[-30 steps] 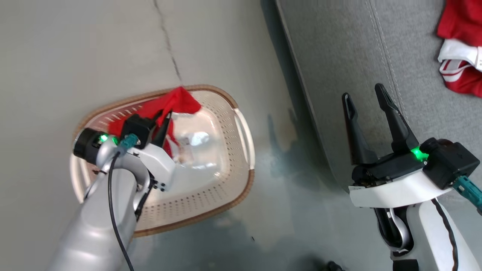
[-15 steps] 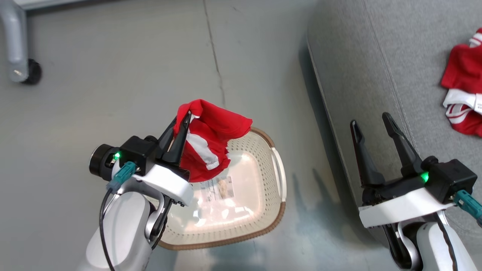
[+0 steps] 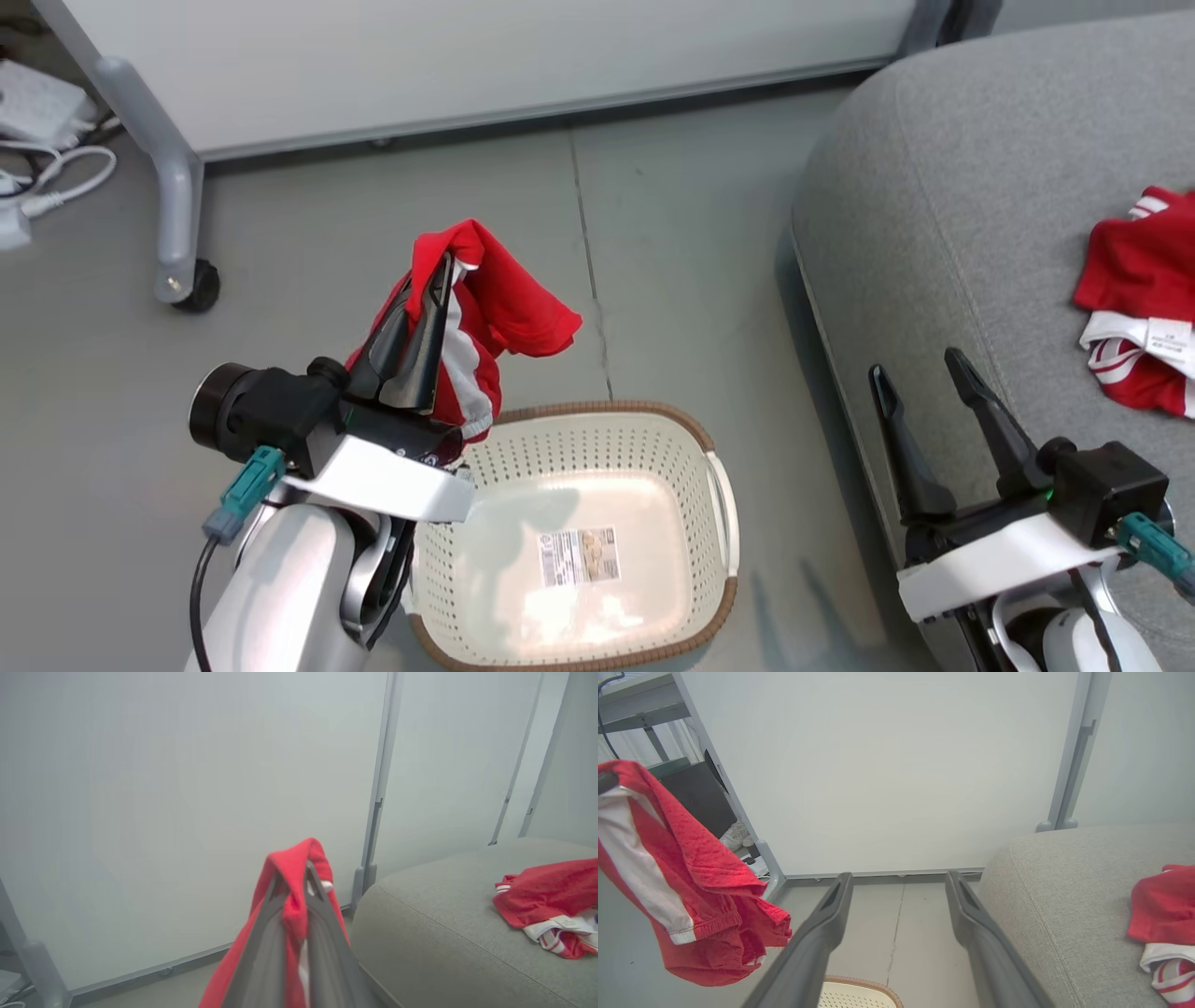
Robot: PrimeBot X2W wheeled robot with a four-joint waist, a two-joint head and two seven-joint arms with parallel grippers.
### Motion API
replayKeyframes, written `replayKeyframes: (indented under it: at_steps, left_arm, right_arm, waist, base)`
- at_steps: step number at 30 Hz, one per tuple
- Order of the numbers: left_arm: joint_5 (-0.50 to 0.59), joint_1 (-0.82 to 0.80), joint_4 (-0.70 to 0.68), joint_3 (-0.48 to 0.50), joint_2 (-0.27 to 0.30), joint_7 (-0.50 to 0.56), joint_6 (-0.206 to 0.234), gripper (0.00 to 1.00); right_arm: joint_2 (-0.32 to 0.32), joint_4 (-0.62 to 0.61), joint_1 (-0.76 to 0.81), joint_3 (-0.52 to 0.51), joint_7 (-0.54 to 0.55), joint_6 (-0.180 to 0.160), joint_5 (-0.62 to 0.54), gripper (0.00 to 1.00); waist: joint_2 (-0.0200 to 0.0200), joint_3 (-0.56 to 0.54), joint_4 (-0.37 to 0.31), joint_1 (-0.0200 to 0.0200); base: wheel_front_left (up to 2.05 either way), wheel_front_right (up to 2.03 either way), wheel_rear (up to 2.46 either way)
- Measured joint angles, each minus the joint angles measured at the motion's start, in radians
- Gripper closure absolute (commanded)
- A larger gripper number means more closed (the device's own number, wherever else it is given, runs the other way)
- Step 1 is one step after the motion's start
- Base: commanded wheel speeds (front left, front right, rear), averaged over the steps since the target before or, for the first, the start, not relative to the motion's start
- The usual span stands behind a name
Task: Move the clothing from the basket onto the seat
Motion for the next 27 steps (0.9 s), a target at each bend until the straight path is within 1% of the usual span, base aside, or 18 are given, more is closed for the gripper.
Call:
replayKeyframes:
  at_steps: [5,13,21,27]
  left_arm:
    - [-0.001,0.038,-0.062,-0.001,0.009,0.002,0.004,1.0]
    - [-0.02,0.119,-0.151,-0.012,0.016,0.036,0.02,1.0]
    - [-0.027,0.172,-0.199,-0.021,0.025,0.062,0.032,1.0]
    - [-0.036,0.192,-0.217,-0.024,0.03,0.072,0.04,1.0]
  right_arm:
    - [0.0,-0.009,0.038,-0.002,0.017,0.0,-0.001,0.0]
    - [0.0,-0.025,0.093,-0.005,0.047,0.0,-0.001,0.0]
    - [0.0,-0.038,0.134,-0.001,0.063,0.0,0.008,0.0]
    - [0.0,-0.041,0.144,0.002,0.065,0.0,0.015,0.0]
  waist:
    - [0.0,-0.057,0.005,0.0]
    - [0.0,-0.134,0.007,0.0]
    - [0.0,-0.179,0.008,0.0]
    - [0.0,-0.191,0.004,0.0]
  base:
    - [0.0,0.0,0.0]
    - [0.0,0.0,0.0]
    - [0.0,0.0,0.0]
    - [0.0,0.0,0.0]
